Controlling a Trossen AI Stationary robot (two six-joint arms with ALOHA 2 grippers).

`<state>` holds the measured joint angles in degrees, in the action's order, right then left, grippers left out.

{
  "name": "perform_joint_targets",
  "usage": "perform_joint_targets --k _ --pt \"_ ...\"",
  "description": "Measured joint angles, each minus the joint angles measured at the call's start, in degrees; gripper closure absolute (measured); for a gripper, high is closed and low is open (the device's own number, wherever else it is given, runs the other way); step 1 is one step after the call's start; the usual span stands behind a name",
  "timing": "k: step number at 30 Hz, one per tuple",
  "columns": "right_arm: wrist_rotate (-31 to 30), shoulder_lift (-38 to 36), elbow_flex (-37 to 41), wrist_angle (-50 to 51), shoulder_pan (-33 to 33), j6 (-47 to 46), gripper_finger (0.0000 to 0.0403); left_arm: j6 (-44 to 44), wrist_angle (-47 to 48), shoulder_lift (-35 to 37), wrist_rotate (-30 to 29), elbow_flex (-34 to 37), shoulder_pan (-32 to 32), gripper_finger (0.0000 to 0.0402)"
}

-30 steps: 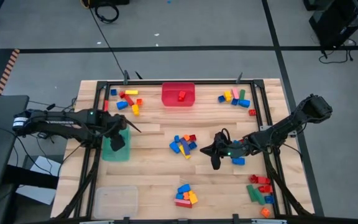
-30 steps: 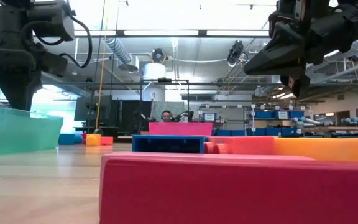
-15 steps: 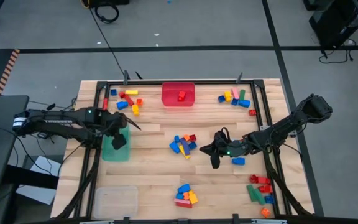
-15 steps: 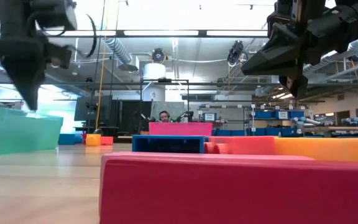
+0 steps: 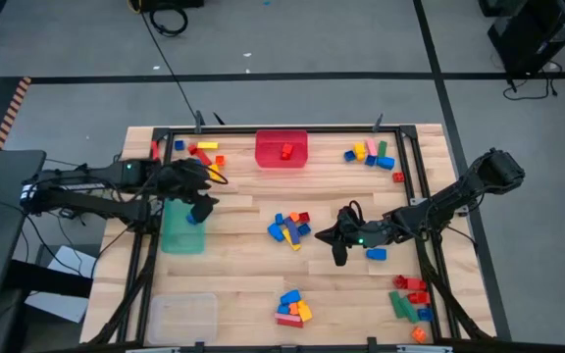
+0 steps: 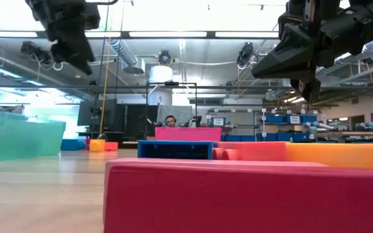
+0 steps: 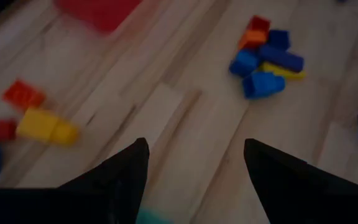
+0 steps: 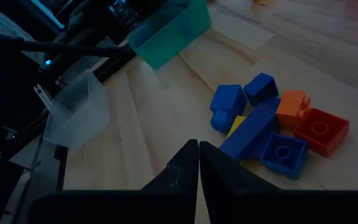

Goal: Sort blocks by size
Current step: Put the blue 4 studded building block into the teal bin

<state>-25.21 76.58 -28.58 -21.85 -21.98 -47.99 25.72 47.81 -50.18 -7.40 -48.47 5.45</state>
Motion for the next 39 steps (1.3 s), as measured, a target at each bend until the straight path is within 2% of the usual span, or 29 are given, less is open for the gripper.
perform_joint_targets --k 8,14,18,26,28,31,33,35,39 --pt "0.8 0.0 0.0 -0.5 0.0 -0.2 0.0389 0.8 -4.1 -3.8 0.0 0.1 0.0 0.0131" --pt "0.9 0.0 0.0 -0.8 0.0 -0.2 0.0372 -5.1 -7.0 -7.8 0.6 0.1 -3.0 0.0137" --pt "0.9 0.0 0.0 -0.8 0.0 -0.3 0.0375 -10.4 -10.1 -10.2 0.6 0.1 -5.5 0.0149" --pt "0.9 0.0 0.0 -1.6 0.1 0.1 0.0389 -10.5 -15.1 -11.4 0.6 0.1 -6.8 0.0154" --pt "-0.7 0.0 0.0 -1.8 0.2 0.4 0.0380 -10.5 -16.5 -11.4 0.4 0.1 -6.8 0.0154" --pt "-7.5 0.0 -0.2 -4.9 1.7 0.9 0.0358 -10.6 -17.5 -11.4 -1.3 0.1 -6.7 0.0154" --pt "-9.5 0.0 -0.9 -7.7 3.3 5.3 0.0343 -10.5 -18.2 -11.4 -3.1 0.1 -6.6 0.0154" --pt "-8.5 0.0 -2.9 -9.8 4.9 12.0 0.0327 -10.5 -18.7 -11.4 -4.4 0.1 -6.6 0.0154" --pt "-4.7 -0.5 -11.1 -3.7 7.9 22.1 0.0292 -10.5 -18.8 -11.4 -4.9 0.1 -6.6 0.0154"
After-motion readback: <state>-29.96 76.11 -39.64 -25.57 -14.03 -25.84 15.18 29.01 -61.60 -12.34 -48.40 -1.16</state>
